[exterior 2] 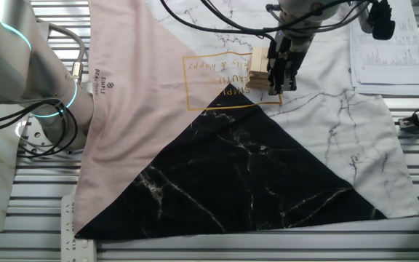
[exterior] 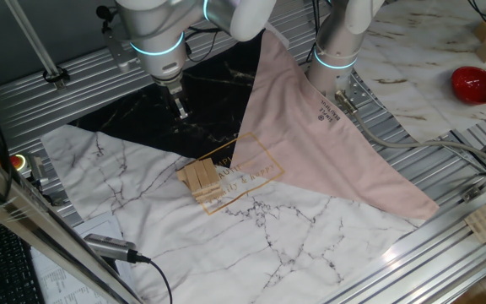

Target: Play Jenga

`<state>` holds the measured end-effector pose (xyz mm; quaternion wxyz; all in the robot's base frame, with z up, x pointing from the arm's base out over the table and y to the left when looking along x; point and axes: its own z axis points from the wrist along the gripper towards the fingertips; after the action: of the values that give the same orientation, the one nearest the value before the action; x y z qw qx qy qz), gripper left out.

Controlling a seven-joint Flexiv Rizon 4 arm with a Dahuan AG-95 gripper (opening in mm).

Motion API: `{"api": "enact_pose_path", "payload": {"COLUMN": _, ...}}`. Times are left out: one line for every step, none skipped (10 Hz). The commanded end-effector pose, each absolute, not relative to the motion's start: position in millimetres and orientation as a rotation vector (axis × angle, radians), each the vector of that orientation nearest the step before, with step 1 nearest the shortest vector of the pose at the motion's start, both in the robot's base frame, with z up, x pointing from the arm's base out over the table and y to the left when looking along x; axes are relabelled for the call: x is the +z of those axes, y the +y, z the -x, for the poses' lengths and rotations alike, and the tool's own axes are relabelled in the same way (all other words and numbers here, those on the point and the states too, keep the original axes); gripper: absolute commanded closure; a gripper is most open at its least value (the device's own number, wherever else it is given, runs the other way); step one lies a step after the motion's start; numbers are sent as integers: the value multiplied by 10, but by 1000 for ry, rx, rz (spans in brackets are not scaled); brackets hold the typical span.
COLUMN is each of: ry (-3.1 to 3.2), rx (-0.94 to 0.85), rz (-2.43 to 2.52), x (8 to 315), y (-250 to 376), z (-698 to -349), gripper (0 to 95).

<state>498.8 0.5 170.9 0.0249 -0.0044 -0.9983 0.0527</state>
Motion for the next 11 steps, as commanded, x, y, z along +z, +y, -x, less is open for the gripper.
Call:
{"api": "enact_pose_path", "payload": {"ry": -3084, "rx": 168, "rz": 13, "x": 1710, "y": 4, "z": -4988, "gripper": 950}}
{"api": "enact_pose_path", "payload": {"ry": -3084, "rx": 168, "rz": 13, "x": 1710, "y": 4, "z": -4988, "gripper": 950}}
{"api": "enact_pose_path", "payload": {"ry": -3084, "rx": 173, "rz": 12, "x": 1709, "y": 4, "z": -4984, "gripper": 950}}
{"api": "enact_pose_path", "payload": {"ry": -3084, "rx": 176, "rz": 12, "x": 1707, "y": 4, "z": -4981, "gripper": 950}}
{"api": "enact_pose_path", "payload": {"ry": -3084, "rx": 176, "rz": 12, "x": 1708, "y": 4, "z": -4979, "gripper": 950}}
{"api": "enact_pose_path", "payload": {"ry": -3083, "rx": 179, "rz": 16, "x": 1708, "y": 4, "z": -4978, "gripper": 950}}
{"api": "enact_pose_path", "payload": {"ry": -3083, "rx": 181, "rz": 15, "x": 1709, "y": 4, "z": -4978, "gripper": 950}}
{"api": "enact_pose_path", "payload": {"ry": -3083, "rx": 183, "rz": 14, "x": 1709, "y": 4, "z": -4978, "gripper": 950}}
{"api": "enact_pose_path", "payload": {"ry": -3083, "rx": 183, "rz": 14, "x": 1709, "y": 4, "z": -4978, "gripper": 950}}
{"api": "enact_pose_path", "payload": {"ry": -3082, "rx": 187, "rz": 13, "x": 1706, "y": 3, "z": -4971, "gripper": 950}}
{"api": "enact_pose_path", "payload": {"ry": -3082, "rx": 188, "rz": 12, "x": 1705, "y": 3, "z": -4969, "gripper": 950}}
